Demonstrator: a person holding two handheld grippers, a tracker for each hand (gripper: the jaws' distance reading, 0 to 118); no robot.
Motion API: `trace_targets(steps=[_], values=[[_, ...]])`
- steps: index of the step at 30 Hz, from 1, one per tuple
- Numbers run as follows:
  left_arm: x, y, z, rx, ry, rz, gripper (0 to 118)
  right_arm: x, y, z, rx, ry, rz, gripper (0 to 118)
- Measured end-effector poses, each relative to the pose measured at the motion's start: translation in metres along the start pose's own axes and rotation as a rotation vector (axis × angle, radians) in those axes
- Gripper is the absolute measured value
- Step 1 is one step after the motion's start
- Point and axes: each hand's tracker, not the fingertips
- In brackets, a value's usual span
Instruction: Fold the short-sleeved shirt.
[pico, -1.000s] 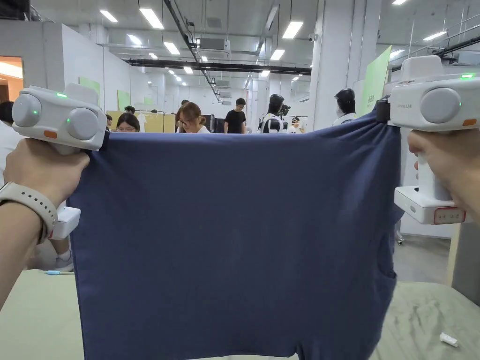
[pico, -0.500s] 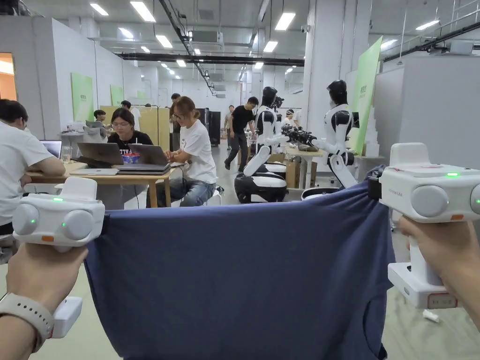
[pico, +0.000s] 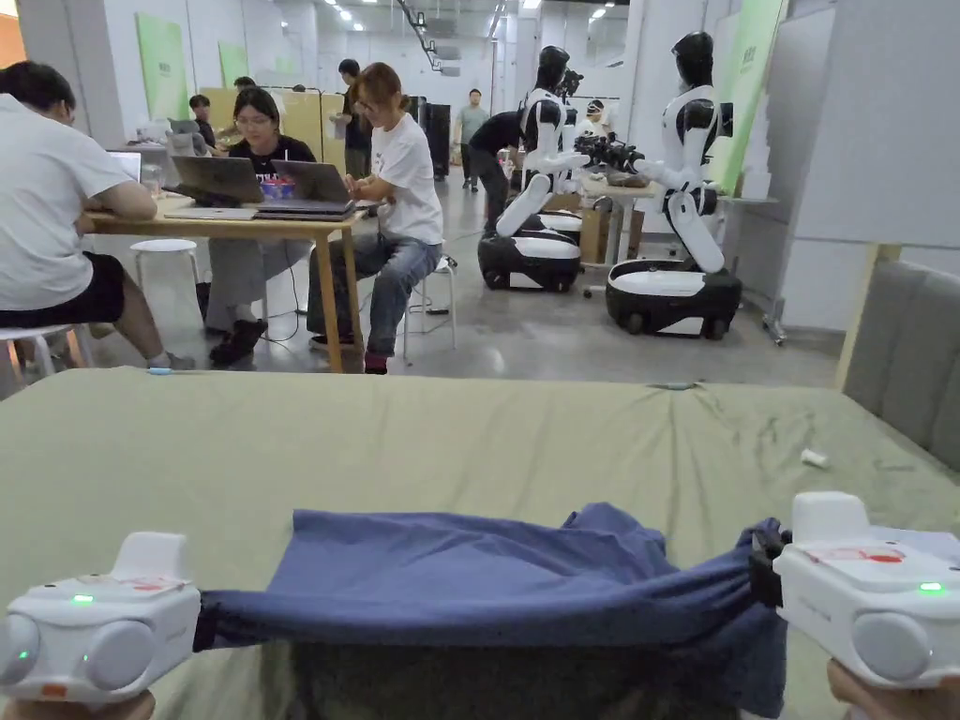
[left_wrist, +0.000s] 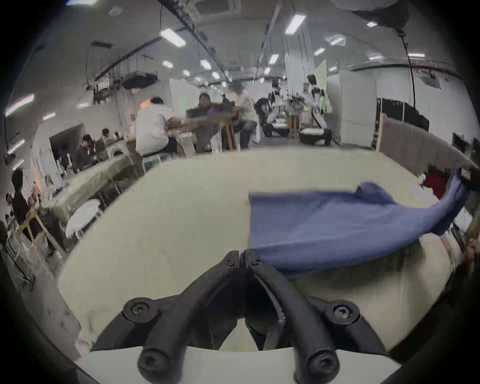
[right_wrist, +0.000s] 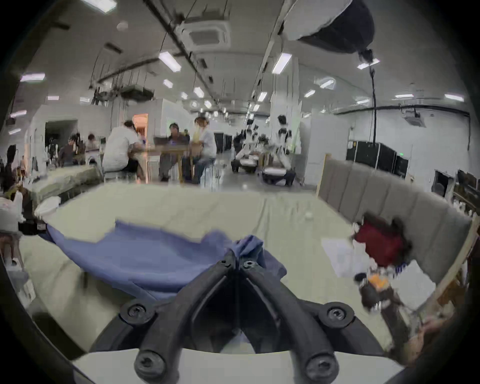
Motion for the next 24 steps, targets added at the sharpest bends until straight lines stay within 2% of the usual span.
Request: trace_targets(steps=[3,6,9,10,11,12,13,14,15,16,19,20,21,22,23,24], values=[[-0.004,-0.053,-0.008,-0.113,0.013,0.024,1,-0.017,-0.069,-0.009,-0.175,0.044,0.005,1],[-0.014,-0.081,-0.021,-0.225,-0.002,0.05,1,-0.028,-0.112,-0.022,-0.316,0.041,0.03,1],[-0.025,-0.091,-0.02,-0.225,-0.057,0.12,1,-0.031,-0.118,-0.017,-0.379,0.02,-0.033,3],[-0.027,-0.088,-0.019,-0.214,-0.066,0.117,2,-0.03,-0.114,-0.014,-0.356,0.026,-0.055,10],[-0.024,-0.083,-0.011,-0.183,-0.061,0.103,7,-0.032,-0.108,-0.008,-0.34,0.021,-0.06,34],[-0.019,-0.076,-0.001,-0.135,-0.045,0.071,21,-0.032,-0.098,0.001,-0.309,0.022,-0.081,61],[-0.013,-0.069,0.009,-0.085,-0.045,0.045,46,-0.036,-0.087,0.009,-0.272,0.037,-0.1,81],[-0.006,-0.063,0.016,-0.039,-0.044,0.039,84,-0.043,-0.075,0.018,-0.229,0.055,-0.11,93],[0.001,-0.056,0.024,0.0,-0.048,0.034,103,-0.05,-0.065,0.026,-0.18,0.073,-0.103,93],[0.01,-0.048,0.032,0.037,-0.078,0.017,107,-0.051,-0.061,0.02,-0.138,0.085,-0.082,93],[0.042,-0.035,0.053,0.089,-0.123,-0.041,105,-0.073,-0.041,0.037,-0.061,0.098,-0.035,93],[0.052,-0.034,0.058,0.105,-0.133,-0.056,99,-0.08,-0.035,0.048,-0.066,0.1,-0.04,89],[0.06,-0.033,0.062,0.107,-0.151,-0.072,87,-0.084,-0.033,0.05,-0.072,0.109,-0.04,77],[0.07,-0.035,0.067,0.112,-0.143,-0.076,68,-0.089,-0.033,0.052,-0.073,0.117,-0.038,50],[0.077,-0.035,0.068,0.106,-0.119,-0.091,25,-0.094,-0.034,0.049,-0.074,0.102,-0.024,4],[0.082,-0.035,0.067,0.095,-0.096,-0.119,0,-0.097,-0.036,0.047,-0.063,0.072,0.001,0]])
